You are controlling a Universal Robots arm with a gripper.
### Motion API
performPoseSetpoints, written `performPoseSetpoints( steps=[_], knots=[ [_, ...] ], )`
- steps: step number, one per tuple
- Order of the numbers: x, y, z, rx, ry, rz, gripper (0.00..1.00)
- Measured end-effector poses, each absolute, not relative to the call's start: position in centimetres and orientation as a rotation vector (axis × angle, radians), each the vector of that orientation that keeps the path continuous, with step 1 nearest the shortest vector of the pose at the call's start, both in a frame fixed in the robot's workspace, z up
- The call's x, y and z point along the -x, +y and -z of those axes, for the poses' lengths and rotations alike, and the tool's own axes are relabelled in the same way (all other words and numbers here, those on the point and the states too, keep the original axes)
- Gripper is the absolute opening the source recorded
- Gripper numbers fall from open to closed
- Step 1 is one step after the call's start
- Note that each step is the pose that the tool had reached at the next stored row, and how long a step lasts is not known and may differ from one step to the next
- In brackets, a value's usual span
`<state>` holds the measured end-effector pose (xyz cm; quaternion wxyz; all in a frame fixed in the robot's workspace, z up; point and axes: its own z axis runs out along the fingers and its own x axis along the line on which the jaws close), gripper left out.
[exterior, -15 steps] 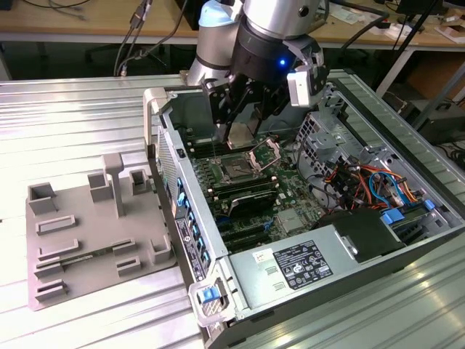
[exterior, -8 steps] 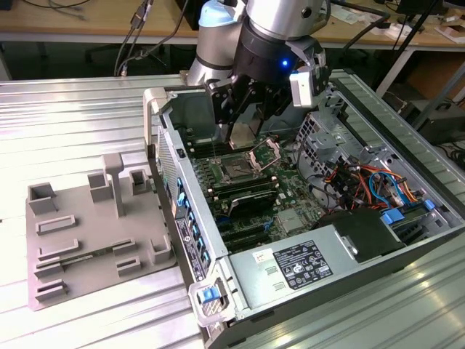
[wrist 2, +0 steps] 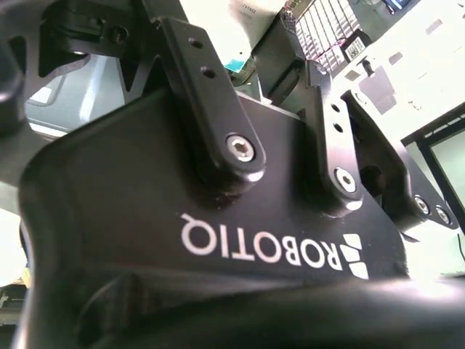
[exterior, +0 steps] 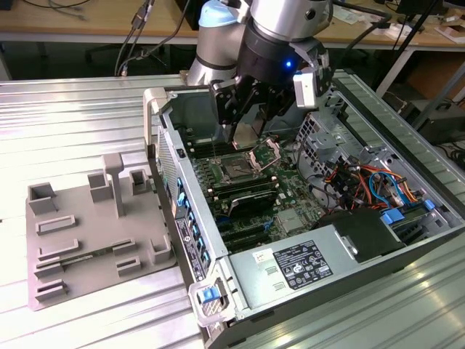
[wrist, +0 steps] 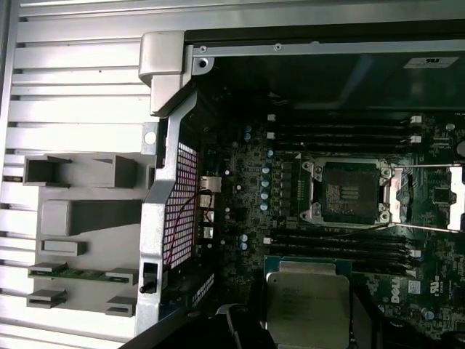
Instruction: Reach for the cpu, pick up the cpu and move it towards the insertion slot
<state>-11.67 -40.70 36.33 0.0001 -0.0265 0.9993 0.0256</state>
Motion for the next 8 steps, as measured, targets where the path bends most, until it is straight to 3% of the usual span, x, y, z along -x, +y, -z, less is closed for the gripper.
performPoseSetpoints(
  steps=[8],
  knots=[
    [11.15,-40.7,-36.2,0.083,3.139,-0.08,0.55]
  ],
)
